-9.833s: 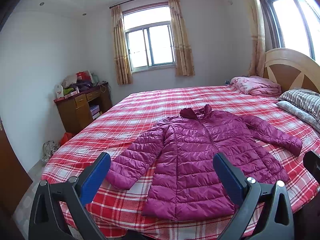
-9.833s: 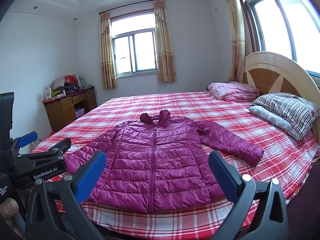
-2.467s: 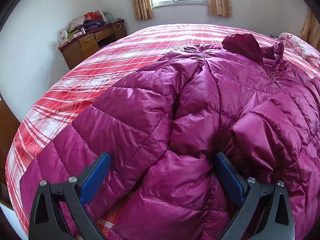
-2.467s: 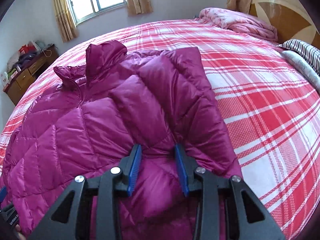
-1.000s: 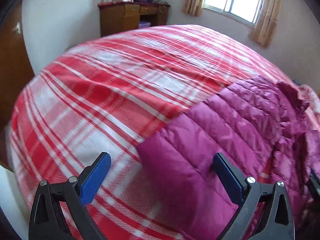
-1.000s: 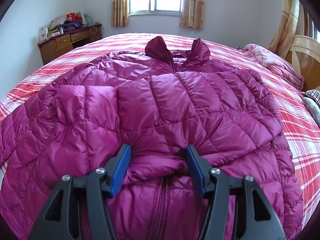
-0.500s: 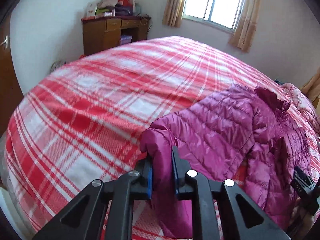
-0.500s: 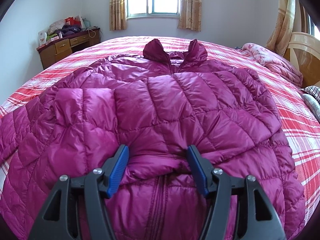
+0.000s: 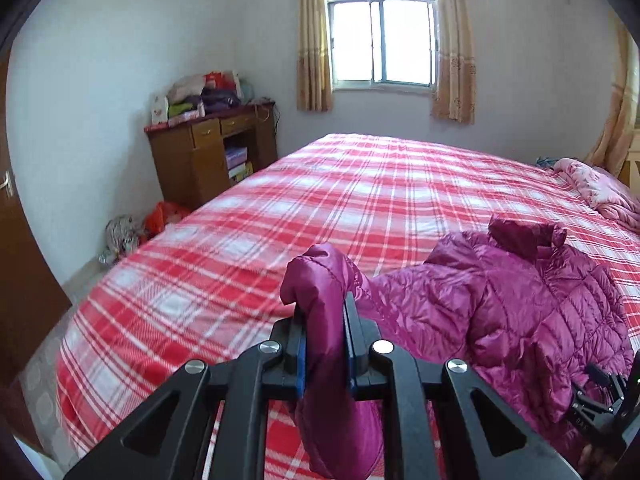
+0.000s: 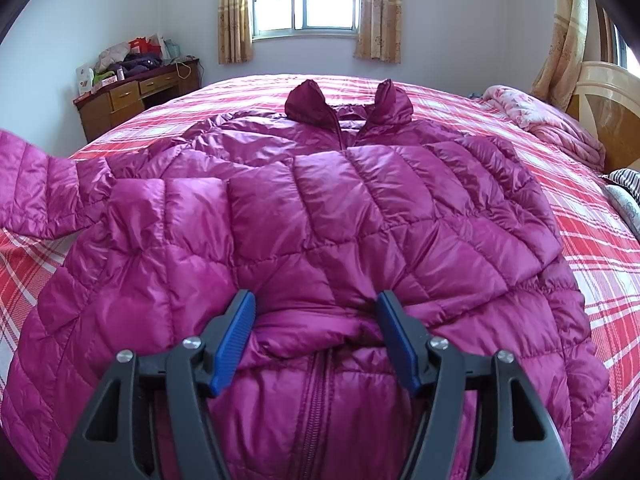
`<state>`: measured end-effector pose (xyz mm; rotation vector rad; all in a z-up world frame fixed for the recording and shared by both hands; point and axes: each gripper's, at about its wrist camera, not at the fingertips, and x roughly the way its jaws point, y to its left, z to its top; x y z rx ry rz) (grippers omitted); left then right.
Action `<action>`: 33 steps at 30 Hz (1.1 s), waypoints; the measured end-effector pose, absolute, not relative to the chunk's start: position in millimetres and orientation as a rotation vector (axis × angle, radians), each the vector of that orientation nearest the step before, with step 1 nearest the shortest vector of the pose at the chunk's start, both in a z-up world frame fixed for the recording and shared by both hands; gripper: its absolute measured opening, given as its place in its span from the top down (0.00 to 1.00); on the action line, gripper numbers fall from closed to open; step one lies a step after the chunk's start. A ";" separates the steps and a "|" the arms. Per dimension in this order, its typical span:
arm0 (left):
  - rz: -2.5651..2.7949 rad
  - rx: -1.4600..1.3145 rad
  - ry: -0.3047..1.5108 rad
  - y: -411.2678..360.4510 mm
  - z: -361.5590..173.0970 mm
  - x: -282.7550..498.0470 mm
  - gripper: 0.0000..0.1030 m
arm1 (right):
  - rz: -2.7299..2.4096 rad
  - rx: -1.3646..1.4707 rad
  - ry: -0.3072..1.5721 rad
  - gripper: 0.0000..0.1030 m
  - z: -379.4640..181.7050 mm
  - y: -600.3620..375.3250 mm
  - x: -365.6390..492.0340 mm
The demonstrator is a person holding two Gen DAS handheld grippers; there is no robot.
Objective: Fold large clothes
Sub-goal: 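Lift the held sleeve and fold it across the jacket body with the left tool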
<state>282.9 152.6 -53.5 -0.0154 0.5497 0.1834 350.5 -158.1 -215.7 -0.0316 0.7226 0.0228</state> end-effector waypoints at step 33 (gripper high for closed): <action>-0.261 0.317 0.437 -76.6 -5.0 314.0 0.86 | 0.044 0.016 0.693 0.31 -213.2 -161.1 349.2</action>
